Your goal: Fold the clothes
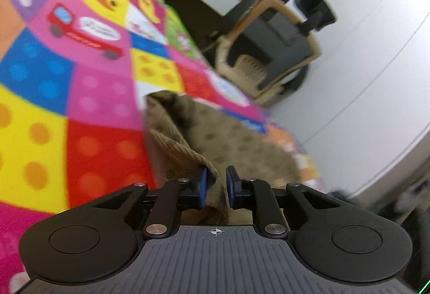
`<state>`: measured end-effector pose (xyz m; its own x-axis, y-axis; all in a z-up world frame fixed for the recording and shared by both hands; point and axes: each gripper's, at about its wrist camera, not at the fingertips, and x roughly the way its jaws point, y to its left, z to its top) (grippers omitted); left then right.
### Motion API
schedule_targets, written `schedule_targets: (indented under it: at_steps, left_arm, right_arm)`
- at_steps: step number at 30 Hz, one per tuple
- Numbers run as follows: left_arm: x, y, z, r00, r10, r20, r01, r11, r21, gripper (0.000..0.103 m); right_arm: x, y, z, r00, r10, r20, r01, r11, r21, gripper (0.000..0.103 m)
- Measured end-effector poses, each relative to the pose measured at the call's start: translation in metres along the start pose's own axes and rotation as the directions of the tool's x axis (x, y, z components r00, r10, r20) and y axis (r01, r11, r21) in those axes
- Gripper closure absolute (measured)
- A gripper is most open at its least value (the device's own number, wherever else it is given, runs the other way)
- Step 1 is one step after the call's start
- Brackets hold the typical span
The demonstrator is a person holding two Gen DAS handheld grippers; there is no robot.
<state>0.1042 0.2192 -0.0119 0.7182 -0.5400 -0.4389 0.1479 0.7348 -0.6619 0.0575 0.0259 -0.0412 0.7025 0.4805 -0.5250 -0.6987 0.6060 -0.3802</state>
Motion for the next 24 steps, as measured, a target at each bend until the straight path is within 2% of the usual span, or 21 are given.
schedule_targets:
  at_steps: [2, 3, 4, 5, 6, 7, 8, 9, 10, 11, 12, 15, 17, 19, 21, 24]
  left_arm:
    - [-0.002, -0.009, 0.006, 0.999, -0.038, 0.001, 0.038, 0.999, 0.006, 0.086]
    - [-0.003, -0.014, 0.009, 0.998, -0.056, 0.005, 0.056, 0.998, 0.019, 0.086]
    - [-0.004, -0.019, 0.011, 0.997, -0.073, 0.008, 0.073, 0.997, 0.032, 0.086]
    - [-0.004, -0.023, 0.014, 0.996, -0.086, 0.011, 0.085, 0.995, 0.046, 0.086]
    - [-0.004, -0.028, 0.017, 0.996, -0.092, 0.017, 0.091, 0.994, 0.059, 0.086]
    - [-0.004, -0.031, 0.019, 0.995, -0.096, 0.022, 0.094, 0.993, 0.067, 0.086]
    - [-0.004, -0.034, 0.022, 0.995, -0.098, 0.031, 0.096, 0.993, 0.073, 0.085]
    - [-0.005, -0.037, 0.025, 0.994, -0.099, 0.045, 0.096, 0.993, 0.076, 0.084]
    - [-0.008, -0.039, 0.028, 0.992, -0.105, 0.063, 0.100, 0.992, 0.081, 0.074]
    - [-0.012, -0.042, 0.031, 0.990, -0.111, 0.089, 0.104, 0.991, 0.086, 0.065]
    - [-0.017, -0.045, 0.035, 0.986, -0.114, 0.120, 0.104, 0.991, 0.087, 0.050]
    - [-0.034, -0.054, 0.043, 0.971, -0.111, 0.210, 0.094, 0.991, 0.091, 0.036]
    - [-0.044, -0.058, 0.048, 0.962, -0.102, 0.253, 0.082, 0.993, 0.091, 0.023]
    - [-0.048, -0.063, 0.051, 0.958, -0.093, 0.270, 0.071, 0.993, 0.089, 0.015]
    - [-0.045, -0.067, 0.052, 0.960, -0.088, 0.266, 0.066, 0.994, 0.089, 0.011]
    - [-0.022, -0.075, 0.047, 0.975, -0.079, 0.206, 0.061, 0.994, 0.092, 0.010]
  right_arm:
    - [0.020, 0.009, 0.007, 0.999, -0.050, -0.014, 0.049, 0.997, -0.064, 0.015]
    - [0.031, 0.006, 0.007, 0.998, -0.043, -0.044, 0.040, 0.998, -0.056, 0.021]
    - [0.038, 0.003, 0.007, 0.997, -0.029, -0.065, 0.027, 0.999, -0.031, 0.032]
    - [0.044, 0.000, 0.006, 0.996, -0.017, -0.082, 0.017, 1.000, -0.007, 0.037]
    - [0.045, -0.004, 0.006, 0.997, -0.019, -0.074, 0.020, 1.000, 0.011, 0.045]
    - [0.044, -0.006, 0.007, 0.997, -0.032, -0.067, 0.033, 0.999, 0.012, 0.062]
    - [0.041, -0.008, 0.007, 0.998, -0.037, -0.054, 0.038, 0.999, 0.020, 0.071]
    - [0.038, -0.011, 0.007, 0.998, -0.043, -0.040, 0.044, 0.999, 0.029, 0.077]
    - [0.034, -0.016, 0.007, 0.998, -0.050, -0.025, 0.051, 0.997, 0.051, 0.084]
    - [0.030, -0.021, 0.007, 0.998, -0.057, -0.010, 0.058, 0.996, 0.073, 0.088]
    - [0.025, -0.026, 0.007, 0.998, -0.066, 0.006, 0.065, 0.993, 0.096, 0.088]
    - [-0.004, -0.061, 0.007, 0.986, -0.138, 0.090, 0.114, 0.966, 0.231, 0.091]
    - [-0.035, -0.100, -0.004, 0.972, -0.205, 0.114, 0.151, 0.918, 0.367, 0.094]
    - [-0.069, -0.142, -0.022, 0.955, -0.275, 0.114, 0.181, 0.842, 0.508, 0.096]
    - [-0.100, -0.175, -0.054, 0.936, -0.345, 0.070, 0.236, 0.762, 0.604, 0.096]
    - [-0.123, -0.206, -0.109, 0.909, -0.411, -0.070, 0.348, 0.653, 0.673, 0.097]
